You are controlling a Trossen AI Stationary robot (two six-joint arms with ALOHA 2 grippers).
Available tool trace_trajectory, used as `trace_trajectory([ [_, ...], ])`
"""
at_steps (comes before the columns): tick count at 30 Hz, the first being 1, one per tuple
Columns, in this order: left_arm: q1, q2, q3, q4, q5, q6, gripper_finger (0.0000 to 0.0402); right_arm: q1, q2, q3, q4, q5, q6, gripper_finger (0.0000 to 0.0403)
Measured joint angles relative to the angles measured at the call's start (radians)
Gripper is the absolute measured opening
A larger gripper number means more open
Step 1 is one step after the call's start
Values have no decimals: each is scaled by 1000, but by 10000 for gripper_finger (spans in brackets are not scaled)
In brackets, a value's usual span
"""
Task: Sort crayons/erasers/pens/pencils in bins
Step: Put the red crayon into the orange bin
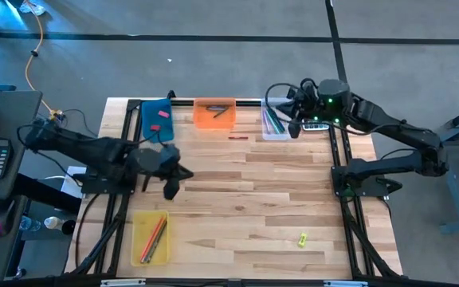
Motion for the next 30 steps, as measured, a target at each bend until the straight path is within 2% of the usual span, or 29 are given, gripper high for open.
trace_trajectory([
  [2,62,-7,-78,141,72,29,0,26,12,0,-12,-6,24,0],
  [4,107,-11,-152,268,101,50,0,50,39,0,-25,-24,45,0],
  [9,183,-12,-289,554,106,65,0,85,168,0,9,-91,53,0],
  [12,205,-23,-335,666,103,65,0,87,270,32,-17,-130,35,0],
  [18,237,-59,-392,766,84,65,0,79,500,215,-179,-143,-113,0],
  [23,235,-135,-400,703,62,94,0,55,689,364,-335,-140,-245,3],
  [30,236,-264,-400,641,-55,150,0,15,864,459,-383,-136,-329,52],
])
